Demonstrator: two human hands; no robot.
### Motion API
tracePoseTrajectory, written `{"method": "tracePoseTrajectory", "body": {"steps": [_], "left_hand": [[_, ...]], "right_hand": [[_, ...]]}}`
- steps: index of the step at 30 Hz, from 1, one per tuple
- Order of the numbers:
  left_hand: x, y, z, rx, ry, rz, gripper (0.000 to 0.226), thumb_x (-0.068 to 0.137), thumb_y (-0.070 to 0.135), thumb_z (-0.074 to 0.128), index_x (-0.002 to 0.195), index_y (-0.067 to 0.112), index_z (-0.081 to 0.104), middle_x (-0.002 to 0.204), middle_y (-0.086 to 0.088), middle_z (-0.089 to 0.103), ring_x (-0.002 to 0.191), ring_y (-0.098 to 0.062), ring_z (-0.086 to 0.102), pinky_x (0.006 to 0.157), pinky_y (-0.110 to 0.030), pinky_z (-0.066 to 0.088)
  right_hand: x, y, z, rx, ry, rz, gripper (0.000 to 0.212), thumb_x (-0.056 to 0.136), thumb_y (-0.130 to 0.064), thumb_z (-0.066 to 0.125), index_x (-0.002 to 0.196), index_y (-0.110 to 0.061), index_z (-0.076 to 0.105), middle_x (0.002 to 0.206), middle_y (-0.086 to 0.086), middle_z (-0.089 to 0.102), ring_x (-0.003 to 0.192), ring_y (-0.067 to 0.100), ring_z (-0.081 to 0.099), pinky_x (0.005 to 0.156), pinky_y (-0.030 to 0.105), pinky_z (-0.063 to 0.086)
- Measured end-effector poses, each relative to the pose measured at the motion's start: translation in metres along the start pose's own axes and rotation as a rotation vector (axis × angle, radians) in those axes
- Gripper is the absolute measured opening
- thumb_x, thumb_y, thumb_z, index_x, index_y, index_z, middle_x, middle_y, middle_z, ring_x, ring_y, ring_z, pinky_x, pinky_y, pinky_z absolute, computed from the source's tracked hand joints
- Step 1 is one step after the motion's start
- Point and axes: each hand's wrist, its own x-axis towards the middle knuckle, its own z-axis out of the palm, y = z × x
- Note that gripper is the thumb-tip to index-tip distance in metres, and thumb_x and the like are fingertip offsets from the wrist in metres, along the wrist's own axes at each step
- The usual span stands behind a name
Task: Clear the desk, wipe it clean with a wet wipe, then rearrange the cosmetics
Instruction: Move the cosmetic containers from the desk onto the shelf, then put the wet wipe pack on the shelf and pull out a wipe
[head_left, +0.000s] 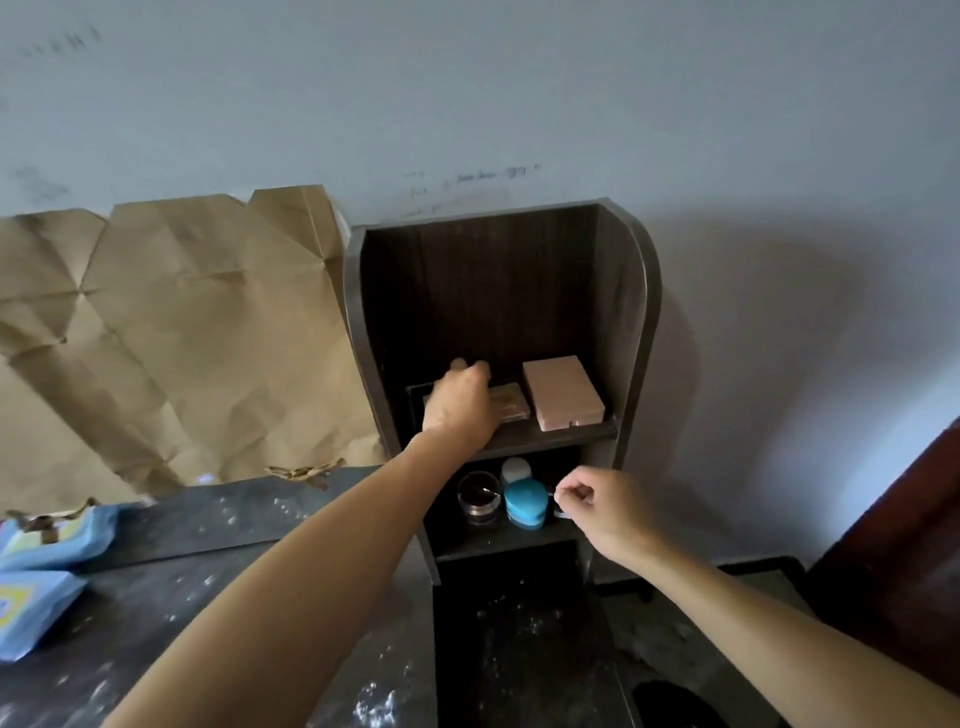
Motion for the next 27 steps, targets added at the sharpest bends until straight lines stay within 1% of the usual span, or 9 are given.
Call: {"method": "tracePoseTrajectory", "body": {"steps": [3, 6, 8, 12, 15, 17, 19, 22, 27], "left_hand": [[-0.034, -0.015, -0.008, -0.07, 0.116, 0.08, 0.019, 0.088, 0.022, 0.055, 0.105, 0.014, 0.062, 0.103, -0.008, 0.06, 0.088, -0.03, 0.061, 0.07, -0.04, 0.051], [-0.079, -0.052, -0.007, -0.106, 0.117, 0.083, 0.016, 0.087, 0.024, 0.054, 0.098, 0.015, 0.062, 0.097, -0.004, 0.064, 0.083, -0.028, 0.062, 0.067, -0.039, 0.052], [-0.11, -0.09, -0.005, -0.089, 0.074, 0.0, 0.016, 0.088, 0.024, 0.053, 0.098, 0.016, 0.062, 0.096, -0.001, 0.065, 0.085, -0.027, 0.062, 0.067, -0.036, 0.05], [-0.177, -0.182, -0.003, -0.014, -0.036, -0.209, 0.023, 0.088, 0.027, 0.052, 0.108, 0.017, 0.06, 0.107, 0.001, 0.065, 0.094, -0.026, 0.061, 0.075, -0.035, 0.05], [-0.232, -0.252, -0.011, 0.051, -0.11, -0.385, 0.019, 0.087, 0.028, 0.051, 0.102, 0.019, 0.059, 0.106, 0.001, 0.063, 0.097, -0.029, 0.061, 0.072, -0.034, 0.045], [-0.27, -0.297, -0.02, 0.064, -0.153, -0.486, 0.019, 0.085, 0.028, 0.05, 0.1, 0.019, 0.057, 0.106, -0.001, 0.063, 0.098, -0.03, 0.06, 0.074, -0.035, 0.046], [-0.308, -0.341, -0.033, 0.079, -0.187, -0.567, 0.022, 0.085, 0.028, 0.049, 0.103, 0.02, 0.058, 0.109, 0.0, 0.062, 0.1, -0.028, 0.06, 0.078, -0.035, 0.048], [-0.355, -0.404, -0.053, 0.08, -0.194, -0.663, 0.024, 0.086, 0.028, 0.047, 0.106, 0.021, 0.058, 0.11, 0.002, 0.061, 0.101, -0.024, 0.059, 0.079, -0.034, 0.047], [-0.408, -0.495, -0.088, 0.079, -0.167, -0.758, 0.022, 0.083, 0.024, 0.048, 0.102, 0.02, 0.059, 0.105, 0.004, 0.061, 0.096, -0.022, 0.059, 0.074, -0.033, 0.048]], "right_hand": [[-0.004, -0.005, 0.03, -0.032, -0.048, 0.0, 0.007, 0.08, -0.031, 0.061, 0.074, -0.032, 0.065, 0.072, -0.011, 0.068, 0.069, 0.01, 0.063, 0.064, 0.034, 0.053], [-0.015, -0.017, 0.067, -0.117, -0.133, -0.036, 0.008, 0.08, -0.032, 0.058, 0.079, -0.029, 0.065, 0.077, -0.006, 0.069, 0.075, 0.017, 0.064, 0.066, 0.034, 0.052], [-0.024, -0.03, 0.093, -0.147, -0.215, -0.096, 0.009, 0.081, -0.032, 0.058, 0.081, -0.028, 0.066, 0.078, -0.007, 0.069, 0.077, 0.015, 0.064, 0.067, 0.032, 0.051], [-0.041, -0.07, 0.147, -0.183, -0.359, -0.2, 0.012, 0.082, -0.035, 0.057, 0.082, -0.028, 0.067, 0.08, -0.01, 0.07, 0.079, 0.012, 0.064, 0.068, 0.029, 0.051], [-0.053, -0.11, 0.191, -0.215, -0.456, -0.306, 0.013, 0.084, -0.035, 0.057, 0.084, -0.027, 0.067, 0.081, -0.009, 0.068, 0.079, 0.012, 0.064, 0.067, 0.029, 0.051], [-0.061, -0.142, 0.222, -0.253, -0.473, -0.373, 0.013, 0.084, -0.036, 0.058, 0.088, -0.028, 0.067, 0.084, -0.009, 0.069, 0.084, 0.013, 0.064, 0.068, 0.028, 0.05], [-0.072, -0.177, 0.256, -0.286, -0.478, -0.422, 0.014, 0.084, -0.037, 0.058, 0.091, -0.029, 0.067, 0.089, -0.01, 0.07, 0.09, 0.015, 0.064, 0.071, 0.028, 0.047], [-0.09, -0.231, 0.309, -0.299, -0.529, -0.447, 0.015, 0.083, -0.037, 0.057, 0.093, -0.03, 0.067, 0.091, -0.01, 0.07, 0.092, 0.016, 0.063, 0.072, 0.027, 0.046], [-0.109, -0.315, 0.392, -0.307, -0.628, -0.44, 0.016, 0.083, -0.037, 0.055, 0.094, -0.029, 0.064, 0.089, -0.012, 0.067, 0.087, 0.016, 0.062, 0.065, 0.025, 0.041]]}}
